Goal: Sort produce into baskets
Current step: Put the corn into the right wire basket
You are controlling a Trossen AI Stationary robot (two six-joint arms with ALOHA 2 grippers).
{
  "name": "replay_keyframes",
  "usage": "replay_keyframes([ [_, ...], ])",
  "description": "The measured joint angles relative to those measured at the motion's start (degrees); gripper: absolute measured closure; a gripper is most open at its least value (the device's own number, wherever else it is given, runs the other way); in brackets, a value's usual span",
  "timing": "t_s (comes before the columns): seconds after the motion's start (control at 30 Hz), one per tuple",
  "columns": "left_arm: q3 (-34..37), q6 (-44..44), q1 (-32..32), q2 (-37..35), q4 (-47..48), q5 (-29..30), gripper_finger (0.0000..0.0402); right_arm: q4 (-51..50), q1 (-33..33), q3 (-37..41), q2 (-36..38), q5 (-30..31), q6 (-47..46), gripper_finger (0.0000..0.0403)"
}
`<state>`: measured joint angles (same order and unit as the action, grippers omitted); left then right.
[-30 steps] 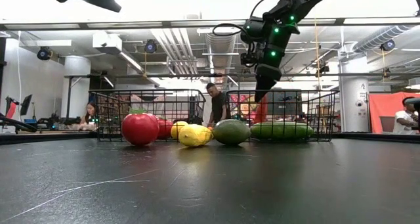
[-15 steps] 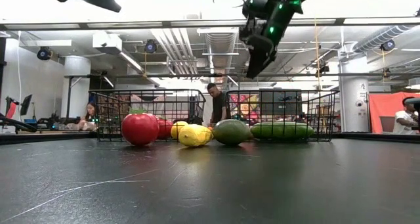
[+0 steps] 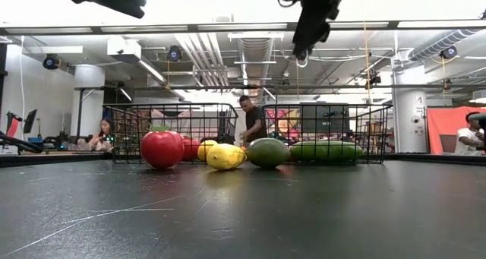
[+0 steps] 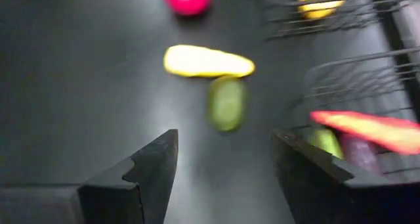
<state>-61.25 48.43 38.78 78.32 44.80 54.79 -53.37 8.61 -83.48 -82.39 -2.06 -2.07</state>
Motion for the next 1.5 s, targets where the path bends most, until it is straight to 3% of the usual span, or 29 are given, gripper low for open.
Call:
replay_keyframes([
  [0.33, 0.0, -7.1, -1.9, 0.0, 0.0, -16.8, 0.0202, -1.6, -14.5, 0.4, -0.8, 0.8, -11.0, 0.0174],
  [0.57, 0.0, -10.9, -5.2, 0.0, -2.6, -16.3, 0.0202, -1.3, -22.1, 1.7, -1.8, 10.3, -16.2, 0.0174],
  [0.7, 0.0, -12.9, -8.6, 1.0, -7.0, -12.7, 0.0202, -1.2, -24.7, 3.2, -1.4, 13.9, -18.7, 0.0174],
  [1.1, 0.0, -9.4, -17.9, 9.0, -20.0, -14.1, 0.0202, -1.2, -25.5, 5.5, 3.0, 17.4, -19.3, 0.0171],
  [1.27, -2.2, -4.7, -22.2, 14.7, -18.1, -18.8, 0.0191, -0.7, -25.5, 6.8, 6.6, 20.5, -19.4, 0.0146],
  [1.5, -9.0, -2.7, -24.9, 23.5, -12.9, -19.7, 0.0155, 1.7, -25.5, 10.1, 10.4, 20.7, -19.4, 0.0117],
])
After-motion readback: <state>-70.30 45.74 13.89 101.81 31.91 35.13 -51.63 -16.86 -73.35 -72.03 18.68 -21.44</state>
